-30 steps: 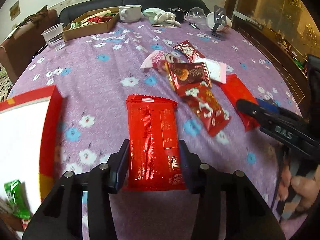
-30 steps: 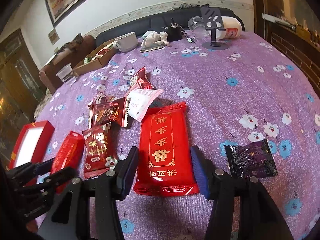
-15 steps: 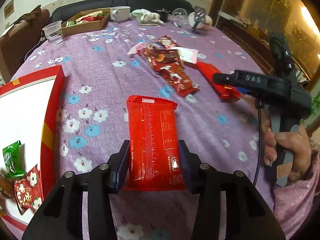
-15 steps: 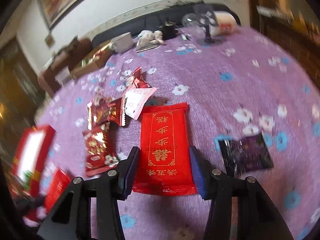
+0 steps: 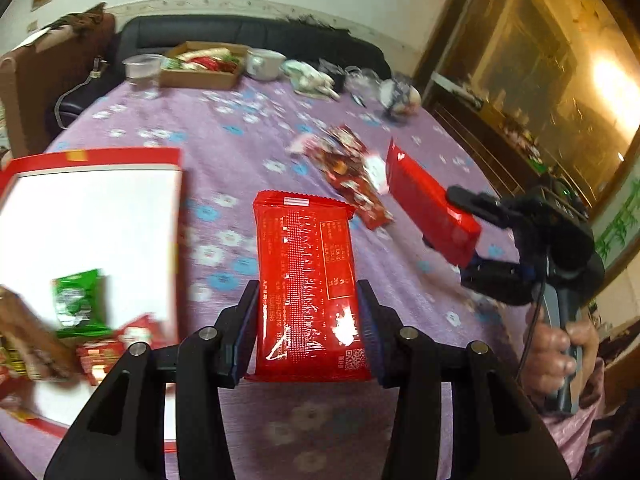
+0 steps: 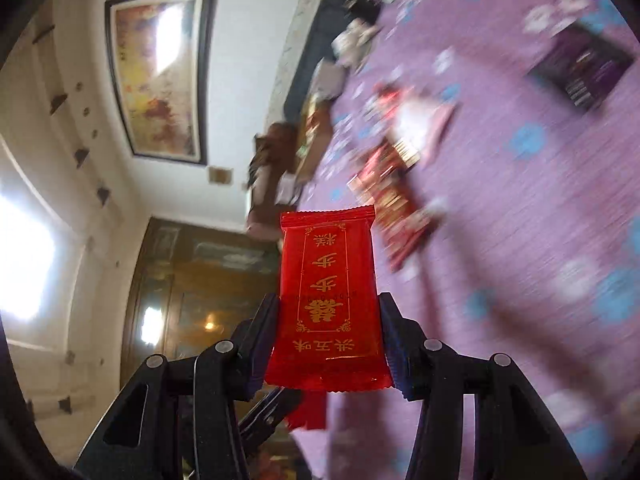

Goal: Organize snacks
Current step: 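Carry both red packets over the tray and release them from both grippers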

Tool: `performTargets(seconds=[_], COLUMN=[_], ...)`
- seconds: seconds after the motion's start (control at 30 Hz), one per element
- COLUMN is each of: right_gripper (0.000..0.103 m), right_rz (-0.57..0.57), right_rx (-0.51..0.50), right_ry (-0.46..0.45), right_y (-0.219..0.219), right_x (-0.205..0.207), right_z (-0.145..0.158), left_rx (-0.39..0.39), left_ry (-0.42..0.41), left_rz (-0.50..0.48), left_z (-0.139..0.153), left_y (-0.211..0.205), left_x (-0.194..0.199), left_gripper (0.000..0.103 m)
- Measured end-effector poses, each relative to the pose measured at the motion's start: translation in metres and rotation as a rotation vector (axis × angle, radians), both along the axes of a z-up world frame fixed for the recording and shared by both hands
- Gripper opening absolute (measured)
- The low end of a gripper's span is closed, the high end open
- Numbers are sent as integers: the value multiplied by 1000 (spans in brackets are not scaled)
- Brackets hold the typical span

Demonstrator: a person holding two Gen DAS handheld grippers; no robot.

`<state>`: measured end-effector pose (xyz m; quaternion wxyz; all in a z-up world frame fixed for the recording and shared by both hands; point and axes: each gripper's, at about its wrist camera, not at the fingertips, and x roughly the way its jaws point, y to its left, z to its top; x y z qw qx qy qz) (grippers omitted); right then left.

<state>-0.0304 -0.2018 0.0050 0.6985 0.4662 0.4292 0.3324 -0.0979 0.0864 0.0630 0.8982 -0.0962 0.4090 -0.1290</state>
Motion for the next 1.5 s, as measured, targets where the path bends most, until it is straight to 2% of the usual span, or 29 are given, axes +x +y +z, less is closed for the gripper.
performTargets(seconds=[0.33,0.53,0.67,0.9,1.03,1.13,1.5], right_gripper=[50,50,50,50,50,50,50], right_rz=[231,308,336,368,347,340,335], right_rx=[20,-35,-65,-139,-264,-296,-332], right_ry=[-1,-11,-26,-23,-54,-74,-109], right_y=[139,195,220,251,259,263,273], right_x=[-13,-23,-26,-36,-42,-44,-45], right_z=[4,4,8,-1,-4,-4,-1], left_rx=[34,42,35,43,51,72,121], left_ry=[-67,-100,-116,-127,-111,-115,-124], left_rz=[222,337,372,372,341,328,328], left_z=[4,5,6,2,-5,-6,-9], left_y=[96,144,162,170,167,163,158], left_x=[-25,-40,-46,-54,-54,-52,-49], left_gripper=[44,44,44,44,44,44,44])
